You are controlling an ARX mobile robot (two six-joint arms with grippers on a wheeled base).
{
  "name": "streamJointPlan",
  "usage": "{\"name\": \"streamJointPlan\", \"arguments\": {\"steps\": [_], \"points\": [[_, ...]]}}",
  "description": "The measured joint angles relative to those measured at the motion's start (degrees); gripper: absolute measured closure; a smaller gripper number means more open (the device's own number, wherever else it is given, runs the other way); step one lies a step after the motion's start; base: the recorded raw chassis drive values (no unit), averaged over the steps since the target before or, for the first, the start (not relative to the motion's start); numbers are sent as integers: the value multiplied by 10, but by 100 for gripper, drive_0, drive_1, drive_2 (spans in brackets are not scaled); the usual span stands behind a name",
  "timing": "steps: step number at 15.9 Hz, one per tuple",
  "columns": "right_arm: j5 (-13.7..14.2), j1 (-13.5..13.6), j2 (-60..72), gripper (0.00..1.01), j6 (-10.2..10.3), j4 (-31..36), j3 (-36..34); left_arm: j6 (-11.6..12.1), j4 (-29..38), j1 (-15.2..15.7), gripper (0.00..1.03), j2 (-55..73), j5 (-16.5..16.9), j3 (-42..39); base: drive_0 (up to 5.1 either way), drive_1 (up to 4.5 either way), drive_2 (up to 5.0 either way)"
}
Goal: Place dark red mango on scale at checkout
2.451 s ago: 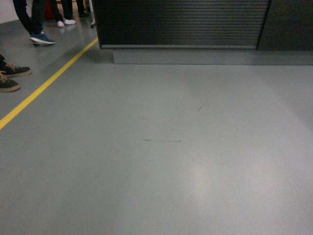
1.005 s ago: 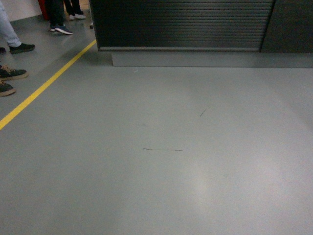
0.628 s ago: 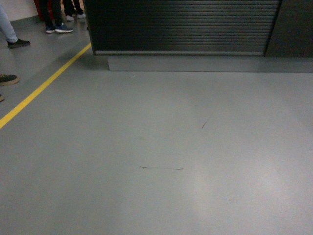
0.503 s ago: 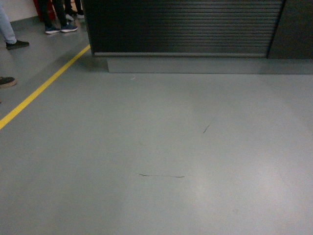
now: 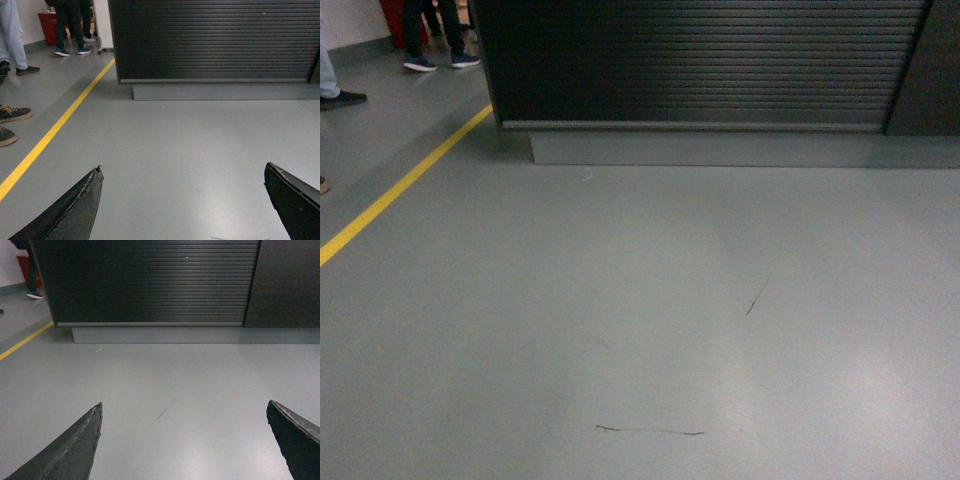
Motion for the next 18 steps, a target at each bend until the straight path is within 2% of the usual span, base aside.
{"name": "streamJointPlan", "arguments": {"steps": [18], "points": [[0, 0, 0, 3, 0, -1, 0, 0, 0, 0, 5, 0, -2, 0, 4, 435, -428]]}}
